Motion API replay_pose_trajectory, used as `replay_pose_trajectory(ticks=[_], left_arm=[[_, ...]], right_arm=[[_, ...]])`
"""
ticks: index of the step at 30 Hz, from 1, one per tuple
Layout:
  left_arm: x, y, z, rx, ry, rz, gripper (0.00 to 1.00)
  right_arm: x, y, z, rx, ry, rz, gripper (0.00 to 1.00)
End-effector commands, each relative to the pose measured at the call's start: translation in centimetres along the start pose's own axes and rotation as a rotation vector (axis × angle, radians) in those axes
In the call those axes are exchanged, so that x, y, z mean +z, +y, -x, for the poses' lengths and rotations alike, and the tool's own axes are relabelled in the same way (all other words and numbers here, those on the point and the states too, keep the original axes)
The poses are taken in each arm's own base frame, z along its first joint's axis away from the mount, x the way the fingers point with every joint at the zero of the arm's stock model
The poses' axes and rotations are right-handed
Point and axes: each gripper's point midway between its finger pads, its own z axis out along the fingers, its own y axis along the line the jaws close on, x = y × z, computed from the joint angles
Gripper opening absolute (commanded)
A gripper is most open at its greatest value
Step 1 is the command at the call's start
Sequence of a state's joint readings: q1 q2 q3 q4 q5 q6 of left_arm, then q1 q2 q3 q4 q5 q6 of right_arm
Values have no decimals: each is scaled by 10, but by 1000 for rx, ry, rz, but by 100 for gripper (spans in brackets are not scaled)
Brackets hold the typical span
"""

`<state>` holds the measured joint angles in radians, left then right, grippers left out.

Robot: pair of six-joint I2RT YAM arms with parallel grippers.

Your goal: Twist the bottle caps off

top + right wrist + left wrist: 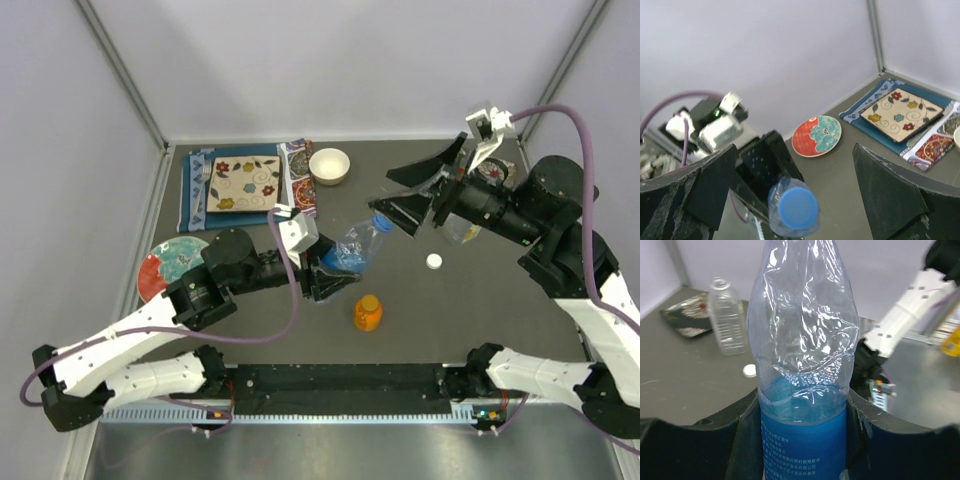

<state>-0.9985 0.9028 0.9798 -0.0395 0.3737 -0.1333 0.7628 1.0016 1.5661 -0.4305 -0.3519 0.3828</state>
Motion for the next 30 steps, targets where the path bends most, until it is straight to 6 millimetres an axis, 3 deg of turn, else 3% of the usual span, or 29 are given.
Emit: replay_pose_trajectory(ticks=[1,8,18,26,30], left_arm=[[2,35,16,124,-36,256,36],[-3,69,20,200,-48,560,36],[5,67,11,302,-2,696,34],[0,70,14,311,-18,744,34],[0,70,11,309,-14,750,34]], right_arm=[[2,-20,23,172,-119,-164,99],[4,-50,3,235,-77,-317,99],[15,-70,-30,261,19,-388,98],[15,-80,-42,270,46,-430,89],[16,-82,-49,277,65,-432,79]])
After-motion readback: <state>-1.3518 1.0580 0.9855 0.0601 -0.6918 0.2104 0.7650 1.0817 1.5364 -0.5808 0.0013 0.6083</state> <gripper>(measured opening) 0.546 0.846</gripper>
